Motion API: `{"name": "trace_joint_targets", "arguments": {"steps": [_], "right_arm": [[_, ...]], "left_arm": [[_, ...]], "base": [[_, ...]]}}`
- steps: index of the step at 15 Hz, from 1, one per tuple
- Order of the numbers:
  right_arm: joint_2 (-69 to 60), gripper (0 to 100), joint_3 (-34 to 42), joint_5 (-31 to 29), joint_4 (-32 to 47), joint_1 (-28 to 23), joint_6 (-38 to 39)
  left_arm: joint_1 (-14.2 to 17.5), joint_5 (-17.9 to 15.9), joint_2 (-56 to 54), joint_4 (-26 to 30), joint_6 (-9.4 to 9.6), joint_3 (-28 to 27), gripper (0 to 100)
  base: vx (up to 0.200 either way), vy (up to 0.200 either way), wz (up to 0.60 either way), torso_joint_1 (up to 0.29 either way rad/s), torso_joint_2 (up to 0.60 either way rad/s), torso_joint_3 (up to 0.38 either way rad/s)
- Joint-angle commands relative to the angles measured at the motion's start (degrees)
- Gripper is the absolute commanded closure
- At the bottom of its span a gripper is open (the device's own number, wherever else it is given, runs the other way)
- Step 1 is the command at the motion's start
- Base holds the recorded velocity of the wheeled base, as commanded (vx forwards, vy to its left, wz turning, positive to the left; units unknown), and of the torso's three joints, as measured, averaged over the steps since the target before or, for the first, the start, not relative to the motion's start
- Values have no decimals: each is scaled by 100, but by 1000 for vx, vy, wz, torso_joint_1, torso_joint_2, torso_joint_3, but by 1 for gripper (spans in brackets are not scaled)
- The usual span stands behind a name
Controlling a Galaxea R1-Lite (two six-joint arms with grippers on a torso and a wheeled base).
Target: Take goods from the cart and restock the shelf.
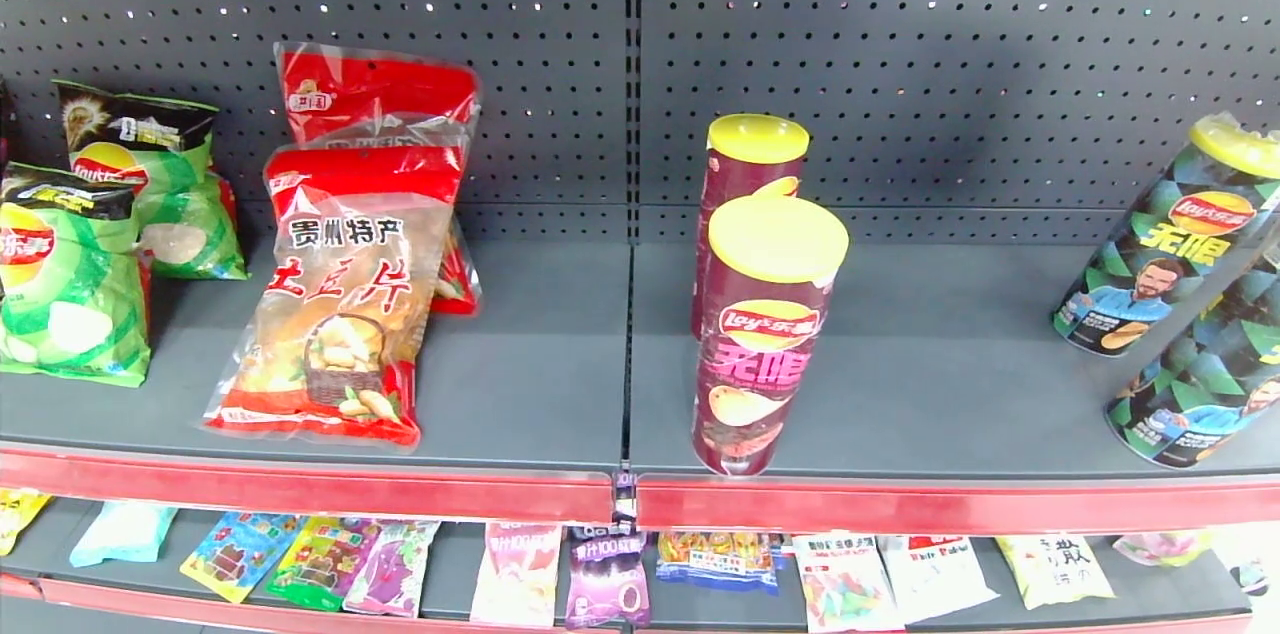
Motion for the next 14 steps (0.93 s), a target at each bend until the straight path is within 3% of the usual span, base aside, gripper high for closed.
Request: {"name": "trace_joint_targets", "arguments": {"steps": [1,2,4,6,8,14], "right_arm": [[-30,0,734,-241,-950,-1,132],[-30,0,787,-74,-1047,-1,369],[-30,0,805,84,-1152,-1,132],[-30,0,848,225,-1178,-1,501],[-30,0,813,444,-695,-1,317],[-30,0,840,409,-827,-1,308]], "left_arm": [[-1,16,-38,-1155,102,770,0],[-1,78,-38,-961,85,744,0],[-1,403,-38,-821,102,770,0],[-1,376,-38,-803,155,770,0],[-1,289,-38,-803,225,770,0],[-1,289,-38,-803,366,770,0]], "base": [[0,0,0,0,0,0],[0,0,0,0,0,0],[0,0,0,0,0,0],[0,0,0,0,0,0],[0,0,0,0,0,0],[0,0,0,0,0,0]]}}
